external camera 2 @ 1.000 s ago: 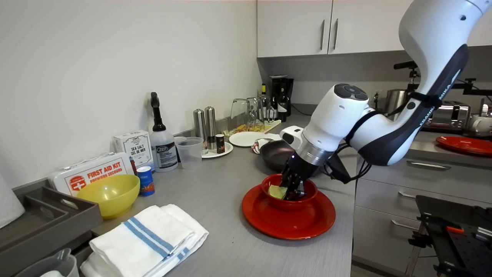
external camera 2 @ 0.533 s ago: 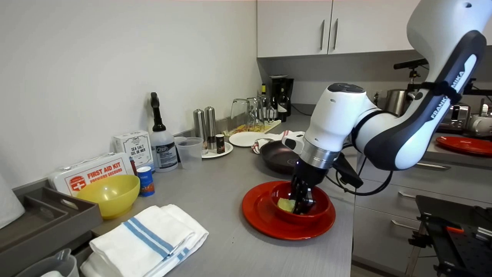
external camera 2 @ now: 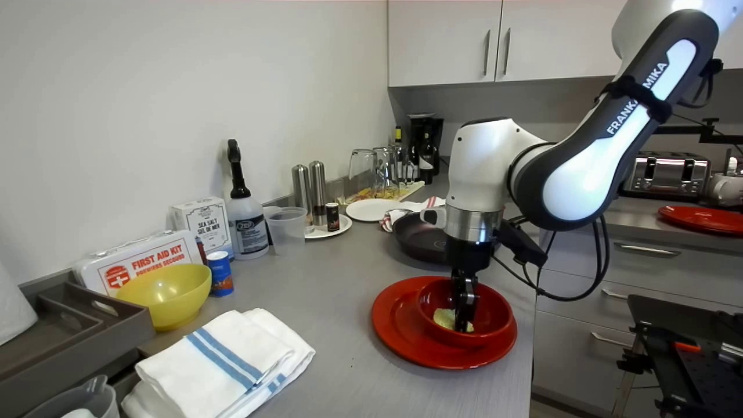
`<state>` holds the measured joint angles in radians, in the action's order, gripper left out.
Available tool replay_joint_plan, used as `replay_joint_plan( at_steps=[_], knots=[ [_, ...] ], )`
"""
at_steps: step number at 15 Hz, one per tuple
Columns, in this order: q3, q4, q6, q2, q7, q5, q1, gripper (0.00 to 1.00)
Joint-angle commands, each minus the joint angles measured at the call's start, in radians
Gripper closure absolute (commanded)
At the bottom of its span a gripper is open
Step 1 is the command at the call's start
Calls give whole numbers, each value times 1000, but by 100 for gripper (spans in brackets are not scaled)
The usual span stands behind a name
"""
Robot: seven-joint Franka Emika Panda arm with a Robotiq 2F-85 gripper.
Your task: Wipe inside the red bowl with the sponge
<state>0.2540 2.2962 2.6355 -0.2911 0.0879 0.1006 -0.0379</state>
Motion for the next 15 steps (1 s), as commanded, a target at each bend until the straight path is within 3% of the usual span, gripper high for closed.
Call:
replay_joint_plan(
  at_steps=[1,5,11,15],
  knots=[
    [-81,-34,-69,-6,-1,6,57,75],
    [-167,-50,-66,-16,-46,99,105,75],
    [-243,-43,0,-19,-119,254,162,75],
    [-223,-12,147,-4,-116,201,152,75]
  ],
)
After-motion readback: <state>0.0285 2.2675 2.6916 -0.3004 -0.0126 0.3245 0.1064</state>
